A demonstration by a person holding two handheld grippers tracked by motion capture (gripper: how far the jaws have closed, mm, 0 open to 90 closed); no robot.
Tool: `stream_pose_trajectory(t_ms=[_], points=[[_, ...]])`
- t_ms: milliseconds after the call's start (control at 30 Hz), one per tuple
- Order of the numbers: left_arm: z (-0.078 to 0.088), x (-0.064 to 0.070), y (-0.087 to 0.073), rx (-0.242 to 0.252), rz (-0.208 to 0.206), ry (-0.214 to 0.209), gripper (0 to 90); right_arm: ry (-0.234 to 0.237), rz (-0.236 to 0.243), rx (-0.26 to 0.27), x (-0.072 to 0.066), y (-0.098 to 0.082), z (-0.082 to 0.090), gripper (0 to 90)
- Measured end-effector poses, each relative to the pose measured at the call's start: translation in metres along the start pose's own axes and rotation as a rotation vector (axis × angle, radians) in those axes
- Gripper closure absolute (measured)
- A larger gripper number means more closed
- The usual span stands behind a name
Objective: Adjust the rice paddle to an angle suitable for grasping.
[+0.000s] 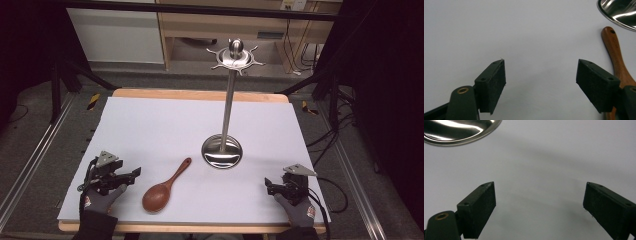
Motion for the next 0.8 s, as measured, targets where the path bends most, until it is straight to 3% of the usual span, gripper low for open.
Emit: stream_pose_trajectory(t_ms=[800], points=[[0.002, 0.041, 0.013, -0.014, -0.078, -0.092, 27.0, 0.001, -0.021, -0.019, -0.001, -0.001, 0.001, 11.0]])
Point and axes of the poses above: each handheld gripper's, and its own axes: z roughly backward along the jaws, y roughly out of its top, x roughly to its right, the point moved 4 cm from there along -z, roughly forward along the jaws, and after that the axes turned 1 degree about -y, right-handed, at the moved point
